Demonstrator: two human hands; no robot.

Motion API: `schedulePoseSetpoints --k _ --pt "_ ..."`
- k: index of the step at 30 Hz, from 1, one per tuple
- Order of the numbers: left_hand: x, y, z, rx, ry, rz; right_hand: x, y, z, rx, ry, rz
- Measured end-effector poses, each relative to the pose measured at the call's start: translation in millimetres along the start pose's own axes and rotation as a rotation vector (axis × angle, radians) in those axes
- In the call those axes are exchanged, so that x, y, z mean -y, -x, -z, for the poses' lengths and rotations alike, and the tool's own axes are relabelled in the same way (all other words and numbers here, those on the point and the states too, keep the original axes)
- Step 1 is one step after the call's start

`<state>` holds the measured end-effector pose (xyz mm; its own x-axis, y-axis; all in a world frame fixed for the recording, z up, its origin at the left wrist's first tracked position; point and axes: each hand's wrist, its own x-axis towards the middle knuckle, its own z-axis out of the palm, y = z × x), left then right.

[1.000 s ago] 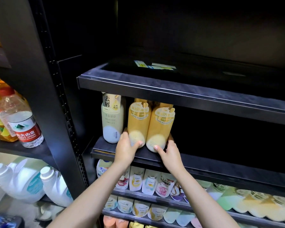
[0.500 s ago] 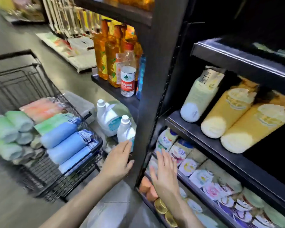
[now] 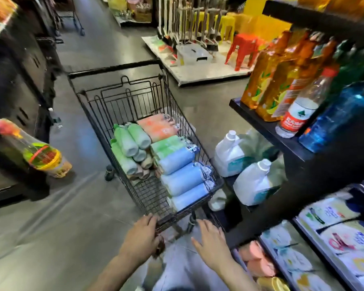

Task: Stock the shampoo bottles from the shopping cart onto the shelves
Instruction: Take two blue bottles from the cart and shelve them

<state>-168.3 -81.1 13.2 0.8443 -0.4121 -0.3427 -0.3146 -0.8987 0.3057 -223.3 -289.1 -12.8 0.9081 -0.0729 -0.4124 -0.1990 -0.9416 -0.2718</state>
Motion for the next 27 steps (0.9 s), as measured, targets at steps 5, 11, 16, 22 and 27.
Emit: schedulePoseSetpoints --k 5,11,16,22,27 --pt "51 -27 18 0.074 -0.055 -0.042 40 -29 -6 -0.008 -0.126 -0.080" --pt "71 -82 49 0.119 -0.102 -0.099 51 -65 -2 0.032 -0.293 -0.209" --pt "87 -135 66 0.152 -0.133 -0.095 49 -123 6 0.041 -0.298 -0.263" --pt "106 -192 80 0.242 -0.198 -0.102 52 -181 13 0.062 -0.501 -0.432" --pt "101 -244 82 0.315 -0.169 -0.137 40 -216 2 0.006 -0.854 -0.640"
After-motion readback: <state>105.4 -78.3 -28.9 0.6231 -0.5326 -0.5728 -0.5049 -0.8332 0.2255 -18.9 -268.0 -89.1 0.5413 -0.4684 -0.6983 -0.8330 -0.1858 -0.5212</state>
